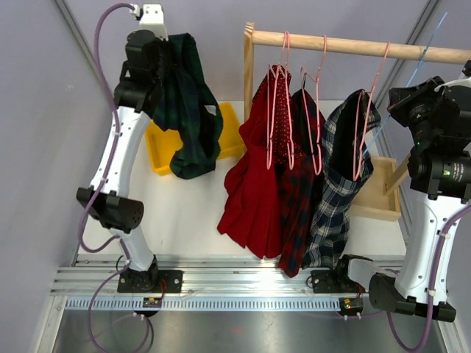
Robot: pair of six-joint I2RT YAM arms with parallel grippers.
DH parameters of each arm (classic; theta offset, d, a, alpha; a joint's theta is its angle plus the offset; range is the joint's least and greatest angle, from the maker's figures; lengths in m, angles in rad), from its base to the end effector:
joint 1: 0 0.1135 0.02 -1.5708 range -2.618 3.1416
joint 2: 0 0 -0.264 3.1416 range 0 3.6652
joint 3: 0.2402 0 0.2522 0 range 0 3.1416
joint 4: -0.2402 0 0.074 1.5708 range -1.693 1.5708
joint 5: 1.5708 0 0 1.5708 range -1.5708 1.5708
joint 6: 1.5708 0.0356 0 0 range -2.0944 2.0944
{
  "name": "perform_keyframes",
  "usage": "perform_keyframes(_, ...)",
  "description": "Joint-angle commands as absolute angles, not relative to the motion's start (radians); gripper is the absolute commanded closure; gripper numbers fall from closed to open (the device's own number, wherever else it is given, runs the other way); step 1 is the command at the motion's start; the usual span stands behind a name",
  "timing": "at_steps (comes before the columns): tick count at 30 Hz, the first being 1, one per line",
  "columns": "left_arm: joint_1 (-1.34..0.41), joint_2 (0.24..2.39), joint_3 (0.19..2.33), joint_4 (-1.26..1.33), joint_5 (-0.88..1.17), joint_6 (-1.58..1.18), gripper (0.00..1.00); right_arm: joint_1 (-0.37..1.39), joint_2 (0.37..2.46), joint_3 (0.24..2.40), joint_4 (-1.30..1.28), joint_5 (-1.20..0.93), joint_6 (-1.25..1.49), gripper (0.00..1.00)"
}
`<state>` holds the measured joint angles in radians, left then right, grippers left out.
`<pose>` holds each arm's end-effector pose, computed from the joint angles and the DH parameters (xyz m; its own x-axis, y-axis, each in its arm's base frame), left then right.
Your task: Remove the skirt from the hanger
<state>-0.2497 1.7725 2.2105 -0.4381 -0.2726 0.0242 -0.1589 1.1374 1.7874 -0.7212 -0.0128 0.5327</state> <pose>0.3682 -0.0840 0.5304 -0.0006 0.0242 -0.9997 -0.0229 0.9994 0.0242 0.1750 -0.0276 0.5413 0.0135 0.5121 -0.8588 0.1611 0.8465 0.5074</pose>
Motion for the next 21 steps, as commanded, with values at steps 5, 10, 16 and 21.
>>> perform_keyframes(5, -0.158, 1.901, 2.108, -0.515, -0.203, -0.233, 0.01, -0.176, 1.147, 1.792, -0.609, 0.097, 0.459, 1.0)
perform_keyframes(10, -0.156, 1.774, 1.893, -0.477, -0.158, -0.262, 0.01, -0.209, 1.192, 1.784, -0.649, 0.074, 0.457, 1.0)
perform_keyframes(16, -0.16, 1.508, 1.642, -0.434, -0.074, -0.255, 0.01, -0.287, 1.175, 1.616, -0.641, -0.038, 0.465, 1.0)
perform_keyframes(21, -0.184, 1.274, 1.439, -0.387, -0.052, -0.242, 0.01, -0.36, 1.163, 1.533, -0.649, -0.13, 0.517, 1.0)
